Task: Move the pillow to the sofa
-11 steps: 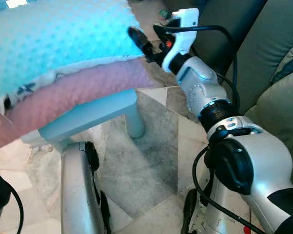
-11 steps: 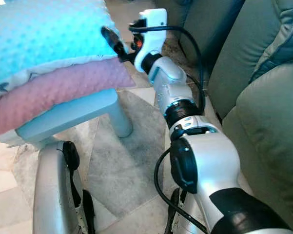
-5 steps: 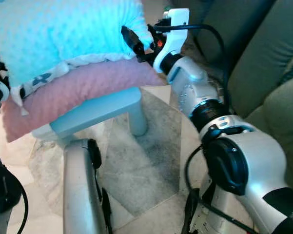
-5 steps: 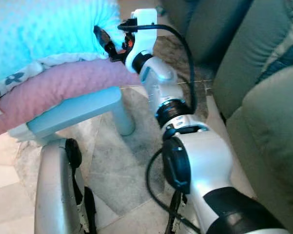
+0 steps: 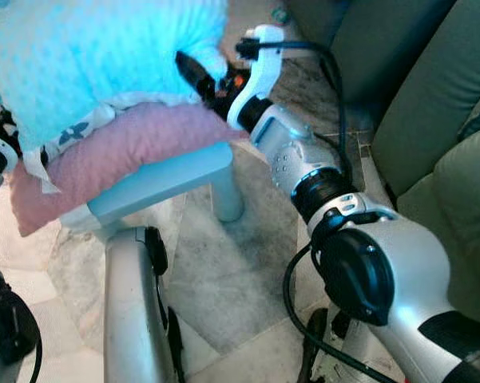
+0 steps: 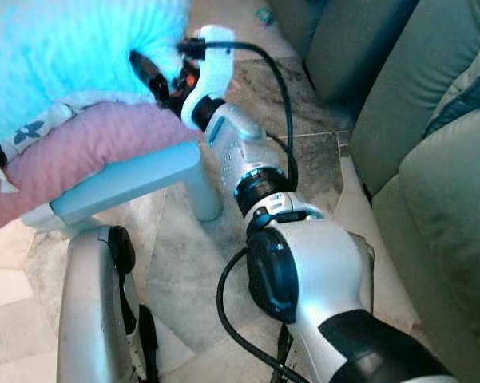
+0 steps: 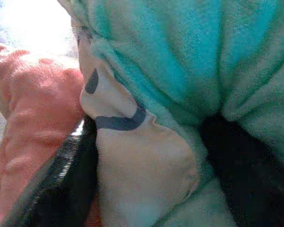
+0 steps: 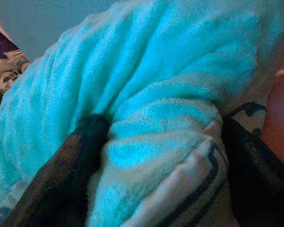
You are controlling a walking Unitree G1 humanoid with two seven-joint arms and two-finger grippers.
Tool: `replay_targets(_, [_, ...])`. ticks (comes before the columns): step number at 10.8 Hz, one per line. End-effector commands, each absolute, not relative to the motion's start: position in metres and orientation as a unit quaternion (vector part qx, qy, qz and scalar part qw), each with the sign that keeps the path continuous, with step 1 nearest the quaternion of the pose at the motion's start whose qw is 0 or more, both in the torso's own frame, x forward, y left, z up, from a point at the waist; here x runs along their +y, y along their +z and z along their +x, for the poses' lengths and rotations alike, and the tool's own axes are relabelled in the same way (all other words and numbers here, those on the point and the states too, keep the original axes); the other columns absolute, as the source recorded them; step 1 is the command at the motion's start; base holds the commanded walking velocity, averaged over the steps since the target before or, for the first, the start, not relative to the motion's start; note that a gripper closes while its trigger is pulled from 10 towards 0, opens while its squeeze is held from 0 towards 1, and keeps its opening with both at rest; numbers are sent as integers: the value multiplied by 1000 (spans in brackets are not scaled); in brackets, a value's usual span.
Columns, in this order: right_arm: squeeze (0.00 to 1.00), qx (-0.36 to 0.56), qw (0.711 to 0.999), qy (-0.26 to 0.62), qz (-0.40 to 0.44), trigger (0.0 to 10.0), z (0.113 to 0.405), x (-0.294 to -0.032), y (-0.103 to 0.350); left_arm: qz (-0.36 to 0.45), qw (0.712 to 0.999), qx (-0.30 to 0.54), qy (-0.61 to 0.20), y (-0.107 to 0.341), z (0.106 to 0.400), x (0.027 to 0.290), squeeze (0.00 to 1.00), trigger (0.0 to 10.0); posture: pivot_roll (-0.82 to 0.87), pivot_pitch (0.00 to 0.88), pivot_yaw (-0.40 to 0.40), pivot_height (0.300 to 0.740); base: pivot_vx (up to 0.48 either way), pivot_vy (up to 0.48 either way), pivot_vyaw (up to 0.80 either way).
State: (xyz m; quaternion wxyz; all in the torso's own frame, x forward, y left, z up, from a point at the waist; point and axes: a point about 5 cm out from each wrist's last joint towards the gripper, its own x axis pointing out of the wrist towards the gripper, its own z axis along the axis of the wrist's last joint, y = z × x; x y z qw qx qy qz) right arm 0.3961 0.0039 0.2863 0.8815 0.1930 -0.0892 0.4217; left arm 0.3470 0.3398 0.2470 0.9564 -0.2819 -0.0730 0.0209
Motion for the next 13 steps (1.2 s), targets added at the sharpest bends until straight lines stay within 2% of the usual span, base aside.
replay_targets(1, [0, -62, 870, 451, 189, 0, 390, 16, 275, -282, 957, -58, 20, 239, 346, 337, 0, 0, 27, 408, 21, 347, 0, 0, 0])
replay_targets(5, [0, -58, 867, 446, 212, 0, 395, -1, 269, -298, 949, -89, 54, 243, 344, 345, 0, 0, 12, 402, 19, 347, 0, 0, 0])
replay_targets(9, [0, -58, 866, 460, 188, 0, 393, -2, 259, -323, 938, -125, 35, 251, 340, 344, 0, 0, 11, 399, 22, 347, 0, 0, 0])
replay_targets(11, [0, -62, 864, 464, 185, 0, 392, 0, 261, -361, 920, -150, 2, 259, 339, 339, 0, 0, 12, 395, 23, 347, 0, 0, 0])
replay_targets(13, [0, -74, 865, 463, 177, 0, 391, 3, 263, -337, 926, -169, 7, 263, 337, 341, 0, 0, 13, 393, 22, 347, 0, 0, 0])
